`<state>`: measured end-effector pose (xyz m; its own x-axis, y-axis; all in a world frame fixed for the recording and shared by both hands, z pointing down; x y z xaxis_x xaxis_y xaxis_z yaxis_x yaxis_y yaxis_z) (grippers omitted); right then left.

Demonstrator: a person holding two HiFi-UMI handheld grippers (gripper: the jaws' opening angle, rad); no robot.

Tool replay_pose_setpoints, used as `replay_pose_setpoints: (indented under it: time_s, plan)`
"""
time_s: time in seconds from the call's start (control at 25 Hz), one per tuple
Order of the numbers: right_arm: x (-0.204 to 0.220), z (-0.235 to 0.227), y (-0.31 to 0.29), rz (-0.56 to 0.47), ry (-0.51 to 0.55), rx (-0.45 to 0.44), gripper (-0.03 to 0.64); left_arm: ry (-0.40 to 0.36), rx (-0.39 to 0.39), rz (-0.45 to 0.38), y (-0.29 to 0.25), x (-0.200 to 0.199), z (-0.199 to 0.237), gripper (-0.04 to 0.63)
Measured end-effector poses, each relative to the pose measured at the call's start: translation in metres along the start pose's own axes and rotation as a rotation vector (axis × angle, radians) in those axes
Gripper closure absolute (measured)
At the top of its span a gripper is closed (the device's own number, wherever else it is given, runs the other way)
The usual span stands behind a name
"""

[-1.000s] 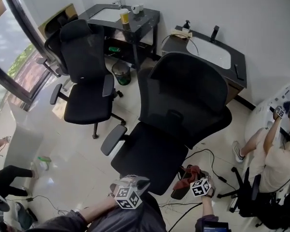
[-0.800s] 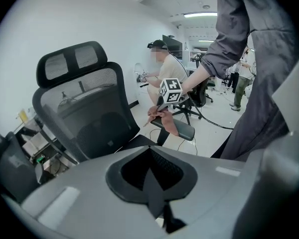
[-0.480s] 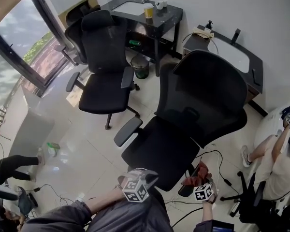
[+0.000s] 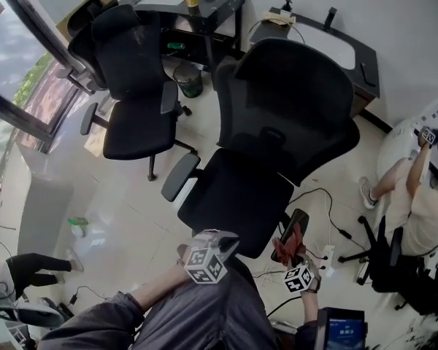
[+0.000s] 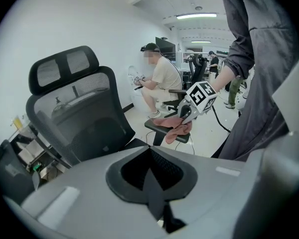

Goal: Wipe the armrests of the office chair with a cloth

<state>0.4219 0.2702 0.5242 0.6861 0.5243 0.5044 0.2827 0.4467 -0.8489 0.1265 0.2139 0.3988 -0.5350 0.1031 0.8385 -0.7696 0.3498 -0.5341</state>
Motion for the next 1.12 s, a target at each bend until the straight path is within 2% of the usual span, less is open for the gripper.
replay_pose_setpoints:
  time_s: [0.2,0.36,0.68,0.76,0.96,1.12]
  plan:
    - [0.003,0.012,0.002,-0.007,0.008,-0.056,0.577,0.007,-0.009,0.01,0.001,0.004,0.002,0.578]
    - [-0.001,-0.012,-0.006,-0.011,0.014,-0.008,0.577,0.008,0.004,0.02,-0.001,0.006,-0.002,0.578]
    - [-0.049,-0.103,-0.04,-0.057,0.012,0.136,0.575,0.006,-0.019,0.017,0.001,-0.001,-0.009,0.578]
    - [-0.057,-0.115,-0.048,-0.052,-0.002,0.139,0.575,0.008,-0.031,0.02,0.003,-0.003,-0.01,0.578]
    - [-0.053,-0.103,-0.062,-0.01,-0.024,0.05,0.573,0.017,-0.052,0.029,0.008,-0.001,-0.014,0.578]
    - [-0.046,-0.078,-0.057,-0.031,-0.081,0.054,0.568,0.022,-0.049,0.036,0.008,0.001,-0.012,0.578]
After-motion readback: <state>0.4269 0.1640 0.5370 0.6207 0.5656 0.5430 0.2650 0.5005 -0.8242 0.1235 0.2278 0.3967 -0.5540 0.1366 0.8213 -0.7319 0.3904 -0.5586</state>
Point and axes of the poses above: the fingertips, and each gripper's own axes: y backward along the fingers, z to its left, x out of its underside, the point moved 10 cm from there along y, backward along the fingers, and after that the axes turned 13 degrees about -z, right-handed, at the moved point
